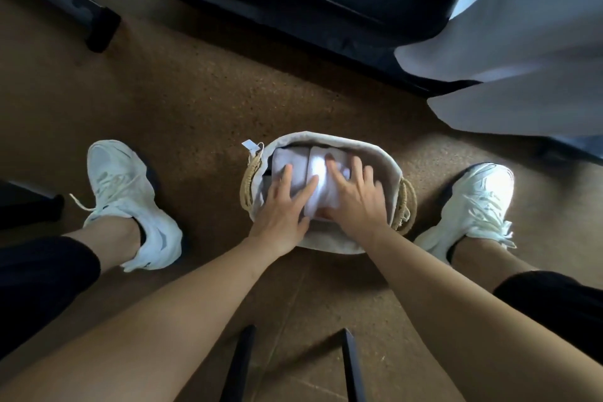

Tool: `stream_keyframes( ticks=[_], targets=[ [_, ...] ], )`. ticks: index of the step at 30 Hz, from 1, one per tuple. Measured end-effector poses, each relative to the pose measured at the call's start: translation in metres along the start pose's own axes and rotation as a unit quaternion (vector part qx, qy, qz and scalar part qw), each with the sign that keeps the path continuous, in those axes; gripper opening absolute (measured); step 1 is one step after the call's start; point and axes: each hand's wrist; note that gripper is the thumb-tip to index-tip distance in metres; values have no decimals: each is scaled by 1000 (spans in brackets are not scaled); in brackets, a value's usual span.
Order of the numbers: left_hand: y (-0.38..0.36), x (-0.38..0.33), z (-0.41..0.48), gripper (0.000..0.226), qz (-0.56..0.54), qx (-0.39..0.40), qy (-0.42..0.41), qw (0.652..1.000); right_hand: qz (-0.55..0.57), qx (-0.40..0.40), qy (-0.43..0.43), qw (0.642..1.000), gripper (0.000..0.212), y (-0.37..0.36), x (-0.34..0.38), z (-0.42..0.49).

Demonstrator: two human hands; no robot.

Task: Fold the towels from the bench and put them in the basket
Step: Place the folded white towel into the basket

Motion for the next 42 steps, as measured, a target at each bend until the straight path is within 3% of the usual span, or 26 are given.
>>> stream_keyframes(
  ticks=[5, 10, 16, 21, 28, 33, 42],
  targets=[
    [0, 2, 5, 77, 19, 23, 2, 1000, -64, -10, 50, 997, 109, -1, -6, 3],
    [-3, -1, 8, 80, 28, 38, 14, 999, -59, -43, 91, 993, 97, -8, -23, -18],
    [0, 8, 11, 80, 56, 33, -1, 998, -45, -9, 44, 998, 101, -7, -10, -6],
    [12, -4, 17, 56, 45, -28, 23, 998, -19, -1, 30, 999, 104, -12, -9, -4],
    [16, -12, 33, 98, 91, -69, 35, 993, 22, -3, 30, 999, 105, -16, -13, -5],
    [14, -6, 43, 103, 83, -70, 36, 993, 59, 6, 28, 998, 107, -18, -20, -6],
    [21, -10, 38, 102, 76, -67, 42, 994, 30, 32, 19, 999, 108, -2, -14, -4]
  ],
)
Point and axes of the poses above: each hand's wrist, its own z-axis towards the middle knuckle, its own y-axis out of the back of the hand, x = y × z, and after that the axes turned 3 degrees about -z, right-handed
